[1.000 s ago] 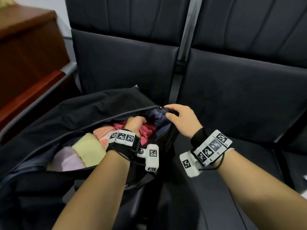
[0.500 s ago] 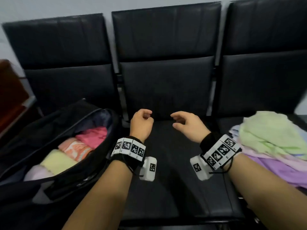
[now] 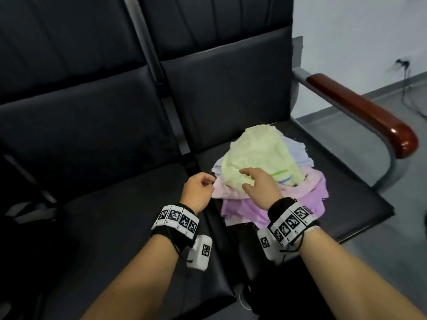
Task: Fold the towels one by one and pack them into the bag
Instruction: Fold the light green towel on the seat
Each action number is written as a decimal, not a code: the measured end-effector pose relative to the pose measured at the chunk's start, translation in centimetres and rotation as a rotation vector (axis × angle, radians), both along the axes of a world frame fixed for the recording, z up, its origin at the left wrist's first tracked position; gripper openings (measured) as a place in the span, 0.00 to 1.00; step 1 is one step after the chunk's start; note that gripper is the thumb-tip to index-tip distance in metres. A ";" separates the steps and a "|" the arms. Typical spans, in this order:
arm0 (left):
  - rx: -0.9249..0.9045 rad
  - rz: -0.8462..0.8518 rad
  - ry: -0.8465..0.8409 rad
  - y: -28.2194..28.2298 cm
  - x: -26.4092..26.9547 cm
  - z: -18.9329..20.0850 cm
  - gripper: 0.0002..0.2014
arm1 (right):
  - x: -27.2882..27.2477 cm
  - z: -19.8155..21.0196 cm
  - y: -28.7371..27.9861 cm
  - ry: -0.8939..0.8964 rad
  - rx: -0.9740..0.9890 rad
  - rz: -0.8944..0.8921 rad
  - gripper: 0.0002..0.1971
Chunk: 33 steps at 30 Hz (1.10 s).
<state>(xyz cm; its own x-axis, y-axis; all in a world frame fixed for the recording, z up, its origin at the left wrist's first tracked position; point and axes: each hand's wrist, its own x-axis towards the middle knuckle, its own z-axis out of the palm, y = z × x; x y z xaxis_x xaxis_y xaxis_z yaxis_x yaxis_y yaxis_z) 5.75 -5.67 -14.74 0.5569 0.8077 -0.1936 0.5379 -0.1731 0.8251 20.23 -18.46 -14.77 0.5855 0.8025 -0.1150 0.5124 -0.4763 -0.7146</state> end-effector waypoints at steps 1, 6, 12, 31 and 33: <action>-0.015 -0.009 0.003 0.1 1.1 -0.8 0.13 | 1.0 -0.8 0.1 -0.023 -0.014 -0.001 0.23; -0.064 -0.074 0.066 0.3 5.1 -5.0 0.16 | 4.8 -4.1 0.9 -0.175 -0.146 -0.061 0.24; -0.148 0.004 0.089 0.8 7.9 -8.6 0.22 | 6.1 -6.2 1.9 -0.265 -0.151 -0.116 0.20; 0.081 0.147 -0.499 1.2 2.9 5.5 0.19 | 5.2 4.1 0.7 -0.055 0.534 -0.372 0.03; 0.158 0.146 -0.500 1.3 1.2 7.8 0.17 | 4.0 6.6 0.7 -0.045 0.603 -0.345 0.03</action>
